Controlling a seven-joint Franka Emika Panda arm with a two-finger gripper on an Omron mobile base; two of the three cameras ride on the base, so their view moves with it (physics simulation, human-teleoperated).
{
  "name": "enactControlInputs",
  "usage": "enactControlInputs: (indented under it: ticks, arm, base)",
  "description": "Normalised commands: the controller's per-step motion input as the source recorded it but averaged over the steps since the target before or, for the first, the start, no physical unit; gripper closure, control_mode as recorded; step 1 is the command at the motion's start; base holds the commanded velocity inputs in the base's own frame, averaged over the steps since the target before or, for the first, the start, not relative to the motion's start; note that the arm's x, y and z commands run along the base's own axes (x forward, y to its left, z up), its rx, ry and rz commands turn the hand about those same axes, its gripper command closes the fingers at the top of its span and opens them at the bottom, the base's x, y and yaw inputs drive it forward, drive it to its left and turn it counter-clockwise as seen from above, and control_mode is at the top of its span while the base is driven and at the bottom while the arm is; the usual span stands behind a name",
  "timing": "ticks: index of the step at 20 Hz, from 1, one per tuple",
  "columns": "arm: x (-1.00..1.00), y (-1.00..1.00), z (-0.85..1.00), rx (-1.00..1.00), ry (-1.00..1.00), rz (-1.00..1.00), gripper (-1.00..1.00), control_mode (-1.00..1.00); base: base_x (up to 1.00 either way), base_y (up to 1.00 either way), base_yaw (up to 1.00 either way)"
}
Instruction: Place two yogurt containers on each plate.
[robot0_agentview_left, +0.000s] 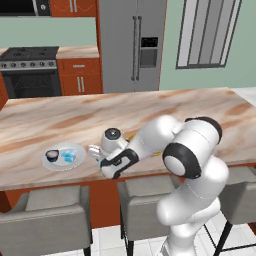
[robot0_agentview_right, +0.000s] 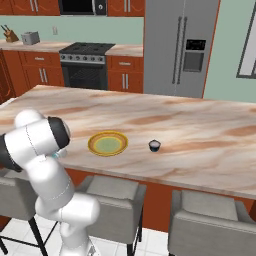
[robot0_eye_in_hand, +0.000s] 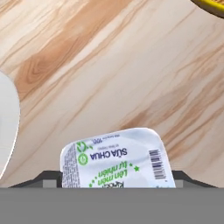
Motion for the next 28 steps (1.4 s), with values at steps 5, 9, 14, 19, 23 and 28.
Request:
enactControlInputs:
  ticks: [5, 9, 14, 19, 23, 28]
  arm:
    - [0.09, -0.35, 0.25, 0.00, -0.01, 0.00, 1.00, -1.00]
    - [0.28, -0.48, 0.36, 0.00, 0.00, 0.00, 1.00, -1.00]
    - [0.38, -0.51, 0.41, 0.00, 0.00, 0.00, 1.00, -1.00]
    - [0.39, -0.45, 0.26, 0.00, 0.00, 0.00, 1.00, -1.00]
    - [0.32, -0.49, 0.20, 0.00, 0.00, 0.00, 1.00, -1.00]
    - [0.26, -0.45, 0.02, 0.00, 0.04, 0.00, 1.00, -1.00]
  base:
    - [0.00, 0.00, 0.00]
    - [0.00, 0.00, 0.00]
    - [0.00, 0.00, 0.00]
    - [0.00, 0.00, 0.00]
    - [0.00, 0.00, 0.00]
    - [0.00, 0.00, 0.00]
